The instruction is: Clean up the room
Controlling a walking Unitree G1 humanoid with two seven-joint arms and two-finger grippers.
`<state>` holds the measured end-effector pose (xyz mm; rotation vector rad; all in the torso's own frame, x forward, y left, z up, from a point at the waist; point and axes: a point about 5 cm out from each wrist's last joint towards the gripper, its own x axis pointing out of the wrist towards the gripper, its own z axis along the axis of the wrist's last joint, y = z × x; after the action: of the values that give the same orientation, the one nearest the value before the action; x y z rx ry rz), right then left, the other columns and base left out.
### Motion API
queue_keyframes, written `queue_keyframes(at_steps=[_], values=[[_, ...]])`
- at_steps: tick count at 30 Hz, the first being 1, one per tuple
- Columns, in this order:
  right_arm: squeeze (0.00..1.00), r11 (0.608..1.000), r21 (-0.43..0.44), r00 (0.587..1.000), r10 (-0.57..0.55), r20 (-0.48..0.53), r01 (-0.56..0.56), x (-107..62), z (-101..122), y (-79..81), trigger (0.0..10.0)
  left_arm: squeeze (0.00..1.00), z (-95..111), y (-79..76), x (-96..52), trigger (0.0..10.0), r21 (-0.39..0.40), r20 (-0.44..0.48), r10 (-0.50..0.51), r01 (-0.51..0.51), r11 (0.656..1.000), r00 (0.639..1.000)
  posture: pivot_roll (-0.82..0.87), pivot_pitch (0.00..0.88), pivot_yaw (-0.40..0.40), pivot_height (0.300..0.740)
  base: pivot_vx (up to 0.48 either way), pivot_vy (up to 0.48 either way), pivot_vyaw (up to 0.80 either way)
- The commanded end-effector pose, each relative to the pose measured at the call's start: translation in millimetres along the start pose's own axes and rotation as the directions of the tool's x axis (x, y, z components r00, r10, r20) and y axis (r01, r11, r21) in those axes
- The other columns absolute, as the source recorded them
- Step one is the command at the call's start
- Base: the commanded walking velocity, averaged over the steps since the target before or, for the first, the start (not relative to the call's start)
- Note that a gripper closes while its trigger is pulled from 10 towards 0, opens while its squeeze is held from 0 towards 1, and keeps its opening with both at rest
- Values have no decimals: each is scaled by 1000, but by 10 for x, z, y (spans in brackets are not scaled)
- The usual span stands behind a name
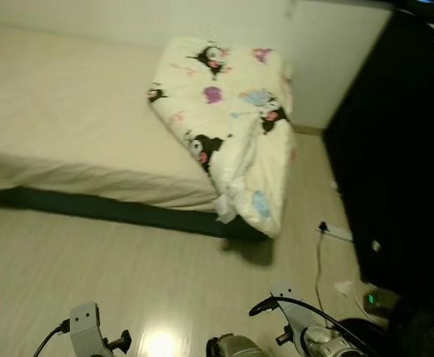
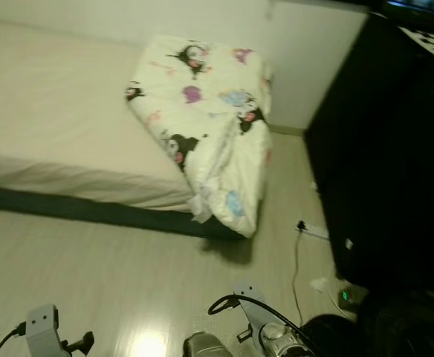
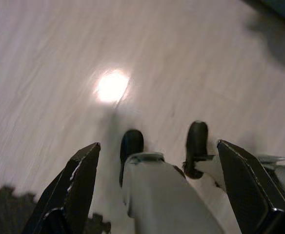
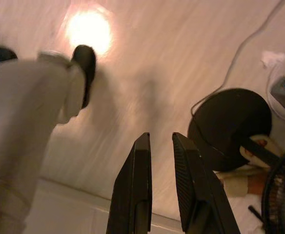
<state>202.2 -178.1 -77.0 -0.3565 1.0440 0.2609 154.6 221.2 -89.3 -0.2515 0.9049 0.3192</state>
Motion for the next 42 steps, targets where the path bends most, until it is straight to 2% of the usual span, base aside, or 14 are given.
queue_keyframes(at_steps=[1, 4, 18, 25, 31, 34, 38, 42], values=[[0, 1000, 8, 1000, 1, -9, -1, -2, -46, 7, 10000, 0, -53, 25, -16, 10000, 15, -12, 1, -1, 1000, 1000, -51, 0, -4, 719, 349, 0, 0], [0, 1000, 6, 1000, 3, 6, -3, -1, -12, 6, 10000, 0, -40, 24, -12, 10000, 32, -10, 1, -1, 999, 1000, -51, 0, -4, 719, 359, 0, 0], [0, 1000, -14, 997, 6, 77, -4, 3, 170, 0, 10000, 0, 56, -40, 12, 10000, 9, 27, -18, 18, 1000, 999, -59, 0, -5, 719, 354, 0, 0], [0, 999, 32, 984, -28, 173, 23, -13, 496, -87, 10000, 0, 127, -71, 27, 10000, 9, 50, -34, 33, 999, 998, -63, 0, 0, 719, 355, 0, -418], [0, 999, 38, 979, -31, 203, 24, -22, 606, -96, 10000, 0, 136, -74, 29, 10000, 16, 51, -35, 35, 999, 998, -63, 0, 0, 719, 356, 0, -779], [0, 1000, 14, 974, -30, 224, 28, -26, 646, -85, 10000, 0, 140, -72, 29, 10000, 12, 53, -34, 34, 999, 998, -63, 0, 0, 719, 356, 0, -252], [0, 999, 39, 969, -27, 245, 18, -31, 699, -78, 10000, 0, 137, -64, 27, 10000, 12, 55, -31, 30, 999, 998, -58, 2, 0, 719, 350, 0, 0], [0, 995, 97, 946, -41, 323, 10, -72, 930, -129, 10000, 0, 150, -38, 26, 10000, 7, 63, -23, 22, 1000, 998, -58, 4, 3, 719, 336, 0, 0]])
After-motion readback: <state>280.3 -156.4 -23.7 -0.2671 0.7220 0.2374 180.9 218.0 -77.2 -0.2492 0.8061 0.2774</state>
